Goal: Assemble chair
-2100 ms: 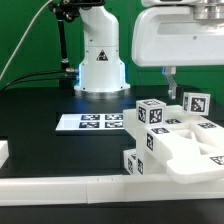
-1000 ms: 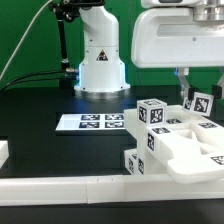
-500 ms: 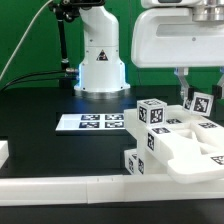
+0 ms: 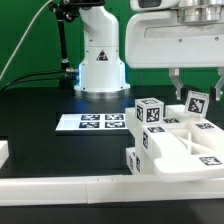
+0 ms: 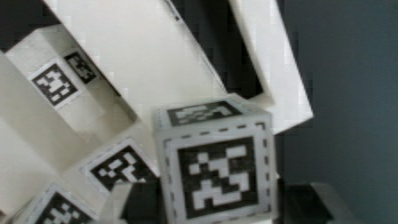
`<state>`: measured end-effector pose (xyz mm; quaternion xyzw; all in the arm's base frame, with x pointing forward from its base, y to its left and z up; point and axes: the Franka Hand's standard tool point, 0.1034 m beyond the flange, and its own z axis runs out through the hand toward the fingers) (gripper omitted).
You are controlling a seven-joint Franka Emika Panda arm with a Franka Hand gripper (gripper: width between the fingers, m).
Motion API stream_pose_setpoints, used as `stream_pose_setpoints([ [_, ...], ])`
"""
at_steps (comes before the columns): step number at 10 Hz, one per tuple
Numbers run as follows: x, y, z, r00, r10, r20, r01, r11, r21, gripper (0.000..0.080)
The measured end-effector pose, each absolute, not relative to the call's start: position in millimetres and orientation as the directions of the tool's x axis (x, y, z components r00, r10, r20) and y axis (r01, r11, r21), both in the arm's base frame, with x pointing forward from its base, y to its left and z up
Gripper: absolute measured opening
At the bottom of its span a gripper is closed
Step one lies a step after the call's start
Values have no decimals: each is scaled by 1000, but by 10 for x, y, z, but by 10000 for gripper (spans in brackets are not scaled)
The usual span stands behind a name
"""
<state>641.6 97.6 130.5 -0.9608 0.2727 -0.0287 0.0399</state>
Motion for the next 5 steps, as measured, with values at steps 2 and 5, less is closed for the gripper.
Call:
stream_pose_setpoints([
  [2,6427,1011,1308,752,-659,27,-653,-750,-108,284],
  [5,6427,1014,1306,621,-784,7,-779,-618,-111,284],
])
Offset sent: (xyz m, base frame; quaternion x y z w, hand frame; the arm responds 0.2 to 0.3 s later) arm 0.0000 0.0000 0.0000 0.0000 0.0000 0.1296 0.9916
